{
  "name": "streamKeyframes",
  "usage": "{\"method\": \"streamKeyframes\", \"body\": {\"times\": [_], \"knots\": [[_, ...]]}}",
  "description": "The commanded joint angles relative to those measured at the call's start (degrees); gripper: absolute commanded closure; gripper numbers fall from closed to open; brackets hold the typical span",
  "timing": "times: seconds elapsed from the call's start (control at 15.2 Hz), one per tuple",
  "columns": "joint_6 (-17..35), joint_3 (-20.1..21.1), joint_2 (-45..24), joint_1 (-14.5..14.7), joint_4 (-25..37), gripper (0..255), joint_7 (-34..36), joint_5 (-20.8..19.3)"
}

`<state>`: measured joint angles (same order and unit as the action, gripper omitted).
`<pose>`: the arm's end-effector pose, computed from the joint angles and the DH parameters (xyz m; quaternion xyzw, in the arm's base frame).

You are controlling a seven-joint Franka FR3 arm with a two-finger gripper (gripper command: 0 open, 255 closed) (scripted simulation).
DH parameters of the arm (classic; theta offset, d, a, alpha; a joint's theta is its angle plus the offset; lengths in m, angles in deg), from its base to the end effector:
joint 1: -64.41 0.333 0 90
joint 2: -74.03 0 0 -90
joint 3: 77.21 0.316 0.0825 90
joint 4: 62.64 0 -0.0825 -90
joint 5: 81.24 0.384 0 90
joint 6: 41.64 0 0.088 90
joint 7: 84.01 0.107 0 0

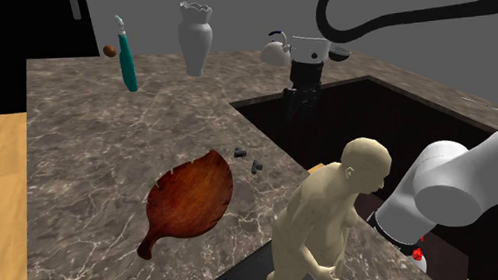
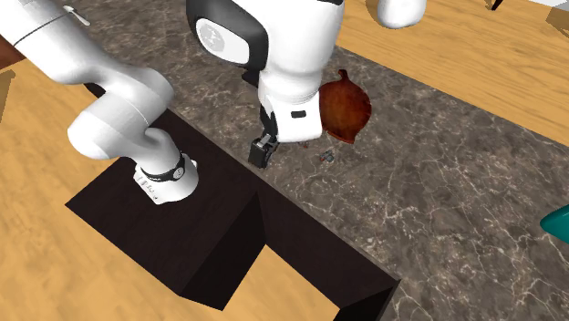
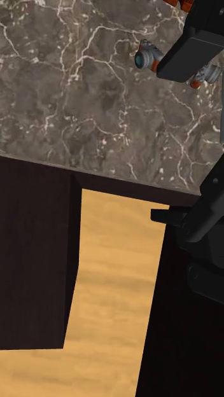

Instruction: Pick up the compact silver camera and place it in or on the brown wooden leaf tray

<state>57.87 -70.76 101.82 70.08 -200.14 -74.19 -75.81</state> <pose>0.3724 0.0915 0.4770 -0.9958 0.0008 0.0919 0.0029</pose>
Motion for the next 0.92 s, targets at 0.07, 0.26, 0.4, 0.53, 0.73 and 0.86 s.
{"method": "streamKeyframes", "body": {"times": [0.07, 0.26, 0.4, 0.53, 0.73, 0.86], "knots": [[3.8, 1.9, -5.7, 1.0, 2.4, 0, 1.3, 0.9], [7.0, 3.8, -11.3, 2.1, 5.2, 0, 2.9, 1.4], [8.9, 5.0, -15.1, 2.8, 7.4, 0, 4.0, 1.5], [10.6, 6.2, -19.0, 3.4, 9.8, 0, 5.2, 1.3], [12.6, 7.6, -24.3, 4.4, 13.4, 0, 6.8, 0.7], [14.2, 7.6, -24.7, 4.5, 12.2, 0, 6.8, 0.7]]}}
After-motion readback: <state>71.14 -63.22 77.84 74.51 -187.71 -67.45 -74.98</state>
